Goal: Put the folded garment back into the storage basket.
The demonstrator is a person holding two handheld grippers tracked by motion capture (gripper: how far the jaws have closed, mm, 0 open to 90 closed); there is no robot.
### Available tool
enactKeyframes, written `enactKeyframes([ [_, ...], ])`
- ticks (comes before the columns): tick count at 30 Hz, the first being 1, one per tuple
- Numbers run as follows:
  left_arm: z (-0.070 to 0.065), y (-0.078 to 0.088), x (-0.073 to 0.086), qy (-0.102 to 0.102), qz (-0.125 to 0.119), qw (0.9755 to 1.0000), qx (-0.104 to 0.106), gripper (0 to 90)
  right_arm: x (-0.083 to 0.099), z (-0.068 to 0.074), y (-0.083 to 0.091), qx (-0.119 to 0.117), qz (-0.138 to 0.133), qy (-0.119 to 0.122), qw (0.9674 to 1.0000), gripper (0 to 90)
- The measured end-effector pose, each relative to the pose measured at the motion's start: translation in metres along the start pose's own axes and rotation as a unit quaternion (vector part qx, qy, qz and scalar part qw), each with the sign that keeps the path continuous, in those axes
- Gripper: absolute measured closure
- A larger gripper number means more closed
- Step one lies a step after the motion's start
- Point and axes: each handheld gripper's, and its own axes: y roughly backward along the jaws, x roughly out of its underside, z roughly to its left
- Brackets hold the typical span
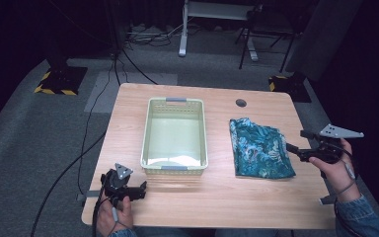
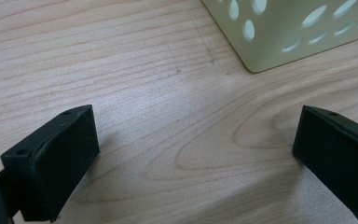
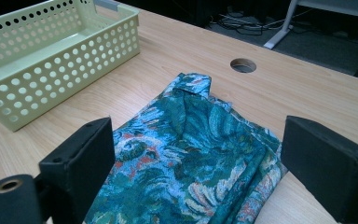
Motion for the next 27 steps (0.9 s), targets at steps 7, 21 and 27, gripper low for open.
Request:
enactKeyframes([
  [7,0.0,0.0,0.0,0.001,0.0,1.0,0.0,0.3,-0.001,-0.002,-0.015,0.0,0.005,0.002,1.0,9.3],
  [21,0.0,0.0,0.0,0.001,0.0,1.0,0.0,0.3,0.003,-0.006,-0.04,-0.004,0.019,-0.002,0.9998,8.6],
  [27,0.0,0.0,0.0,0.0,0.0,1.0,0.0,0.3,0.008,-0.006,-0.053,-0.008,0.031,-0.002,0.9995,8.6],
])
